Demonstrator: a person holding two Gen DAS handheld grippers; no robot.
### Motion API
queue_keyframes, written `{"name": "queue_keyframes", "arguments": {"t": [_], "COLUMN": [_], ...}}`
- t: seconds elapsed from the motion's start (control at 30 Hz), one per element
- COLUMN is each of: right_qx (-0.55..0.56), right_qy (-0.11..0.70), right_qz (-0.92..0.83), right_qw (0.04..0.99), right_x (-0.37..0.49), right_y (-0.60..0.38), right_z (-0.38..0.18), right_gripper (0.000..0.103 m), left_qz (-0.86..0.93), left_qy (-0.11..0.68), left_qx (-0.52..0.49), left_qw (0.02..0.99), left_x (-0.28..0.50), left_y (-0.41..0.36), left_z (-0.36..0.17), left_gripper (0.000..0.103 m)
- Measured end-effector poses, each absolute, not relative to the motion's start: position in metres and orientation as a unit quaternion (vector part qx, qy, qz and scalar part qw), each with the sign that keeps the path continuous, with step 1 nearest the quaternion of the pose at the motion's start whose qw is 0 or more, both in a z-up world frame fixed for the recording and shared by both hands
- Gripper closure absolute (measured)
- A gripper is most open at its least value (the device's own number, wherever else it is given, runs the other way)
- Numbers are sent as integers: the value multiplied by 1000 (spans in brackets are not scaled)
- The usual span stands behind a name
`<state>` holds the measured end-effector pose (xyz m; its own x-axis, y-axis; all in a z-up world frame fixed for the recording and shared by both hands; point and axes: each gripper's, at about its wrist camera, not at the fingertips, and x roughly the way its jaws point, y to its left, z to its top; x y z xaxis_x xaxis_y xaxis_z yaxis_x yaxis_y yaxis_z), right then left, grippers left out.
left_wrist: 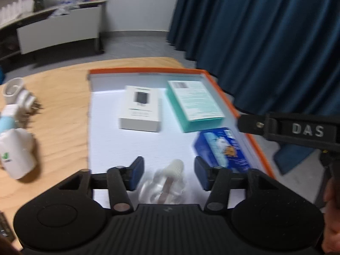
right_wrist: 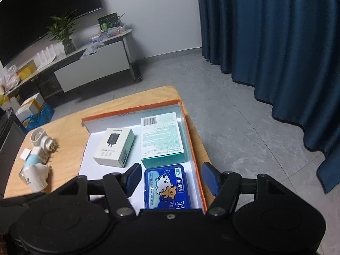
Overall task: Organize rigid objects
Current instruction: 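Lower the bottle and tin into the box and open both grippers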
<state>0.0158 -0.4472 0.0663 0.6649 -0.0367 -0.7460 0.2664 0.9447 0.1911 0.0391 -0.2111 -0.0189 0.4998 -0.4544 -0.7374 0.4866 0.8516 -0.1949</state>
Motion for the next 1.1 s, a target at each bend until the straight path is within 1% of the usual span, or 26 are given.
{"name": "queue_keyframes", "arguments": {"t": [0.03,0.17,0.2,0.23,0.4,0.5,0.53,0.67,0.77,0.9,1.1], "right_qx": [142,141,141,141,137,132,131,130,123,118,110], "right_qy": [399,395,394,393,391,395,397,404,407,407,412], "right_qz": [-84,-81,-79,-77,-67,-61,-59,-45,-34,-19,-1], "right_qw": [902,904,905,906,908,907,906,904,905,905,905], "right_x": [15,12,11,11,9,9,9,9,9,10,11], "right_y": [-447,-442,-441,-439,-426,-417,-413,-400,-390,-377,-360], "right_z": [67,73,74,75,80,80,80,78,78,80,79], "right_gripper": [27,27,27,27,25,23,20,20,20,20,20], "left_qz": [-272,-264,-257,-248,-203,-185,-180,-154,-141,-126,-108], "left_qy": [414,412,413,413,408,407,407,404,401,399,396], "left_qx": [23,13,11,12,26,22,22,31,29,26,20], "left_qw": [868,872,874,876,890,894,895,901,905,908,912], "left_x": [37,35,35,35,36,37,36,35,35,36,36], "left_y": [-211,-202,-198,-195,-178,-166,-162,-152,-143,-132,-116], "left_z": [-18,-13,-11,-8,4,8,9,13,17,20,21], "left_gripper": [32,31,29,25,15,9,9,7,3,1,0]}}
